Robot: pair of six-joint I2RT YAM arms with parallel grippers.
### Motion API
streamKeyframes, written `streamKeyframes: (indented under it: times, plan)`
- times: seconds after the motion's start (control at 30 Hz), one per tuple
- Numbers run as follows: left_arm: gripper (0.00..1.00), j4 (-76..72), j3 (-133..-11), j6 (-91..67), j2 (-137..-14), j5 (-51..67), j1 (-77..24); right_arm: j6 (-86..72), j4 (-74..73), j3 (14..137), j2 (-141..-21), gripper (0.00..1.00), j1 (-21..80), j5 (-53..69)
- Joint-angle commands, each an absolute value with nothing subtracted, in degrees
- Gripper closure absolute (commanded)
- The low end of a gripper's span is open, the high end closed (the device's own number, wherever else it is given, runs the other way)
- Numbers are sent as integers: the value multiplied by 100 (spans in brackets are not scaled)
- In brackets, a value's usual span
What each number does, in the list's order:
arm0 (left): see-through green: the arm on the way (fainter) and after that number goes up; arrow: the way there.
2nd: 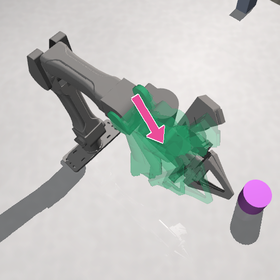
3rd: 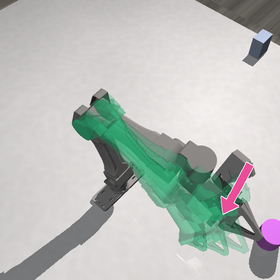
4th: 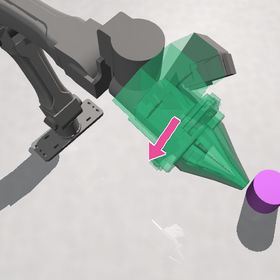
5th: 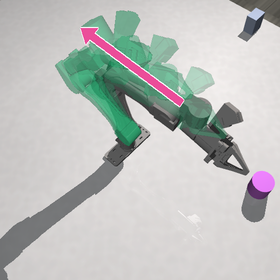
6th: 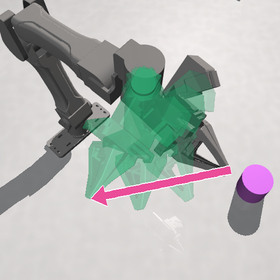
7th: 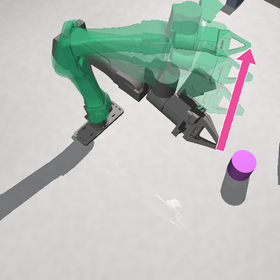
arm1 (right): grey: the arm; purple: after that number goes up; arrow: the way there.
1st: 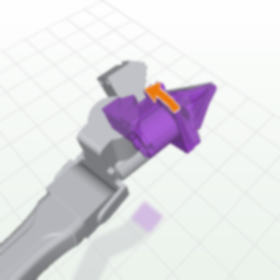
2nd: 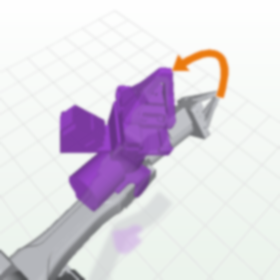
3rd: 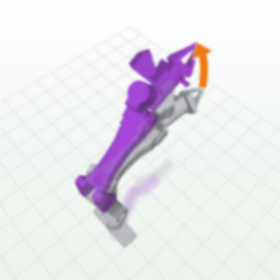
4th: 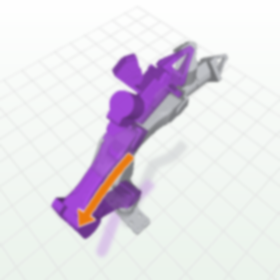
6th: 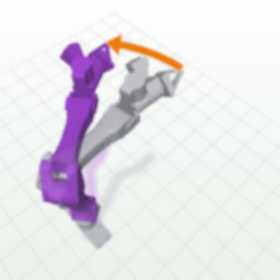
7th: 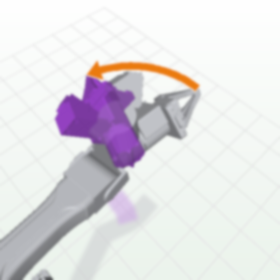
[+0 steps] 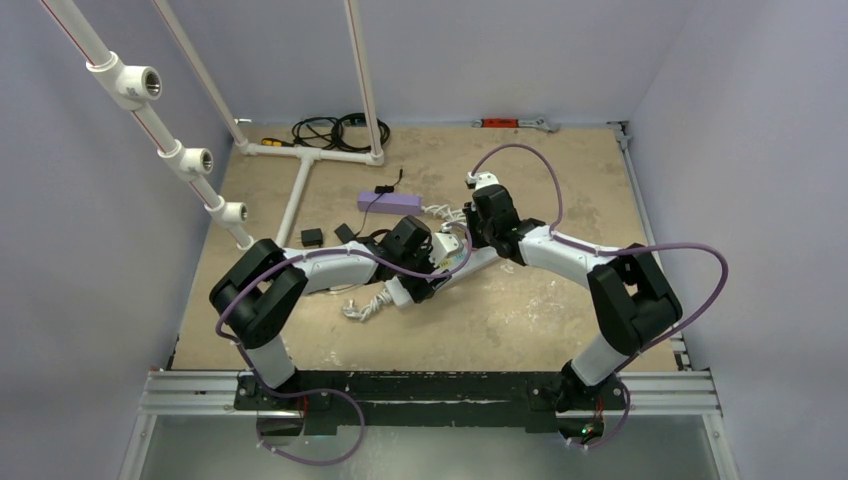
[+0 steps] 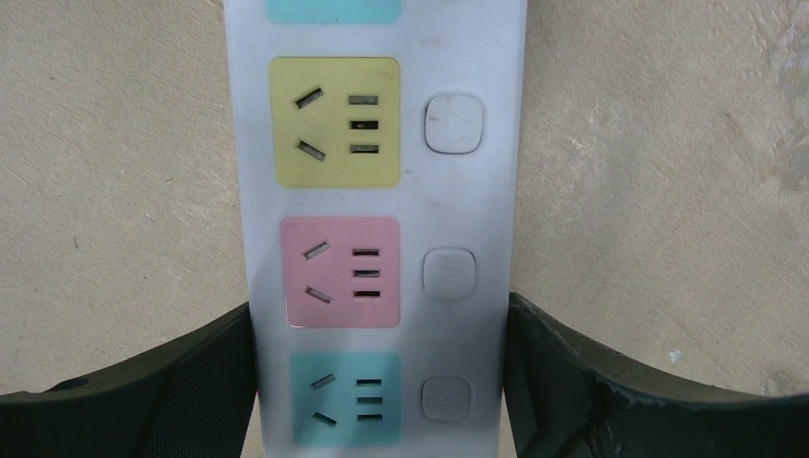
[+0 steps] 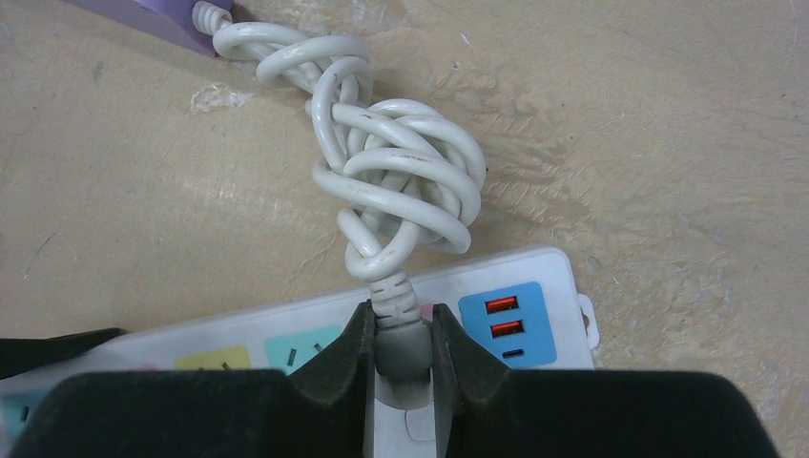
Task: Pull the plug off the socket
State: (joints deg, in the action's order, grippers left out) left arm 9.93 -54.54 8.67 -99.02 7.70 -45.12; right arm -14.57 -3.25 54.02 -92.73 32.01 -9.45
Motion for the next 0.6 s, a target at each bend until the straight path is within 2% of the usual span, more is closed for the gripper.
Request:
streamKeyframes:
  times: [0.0,0.57]
  plan:
    - [100,1143,-5511,723,-10002,616,-4438,-1499,-293,5627,-9315,100,3214,-880]
    - [100,1134,-5537,688,-9984,716,-4440,-1703,-423,5557,-8750,100,3188,-1125]
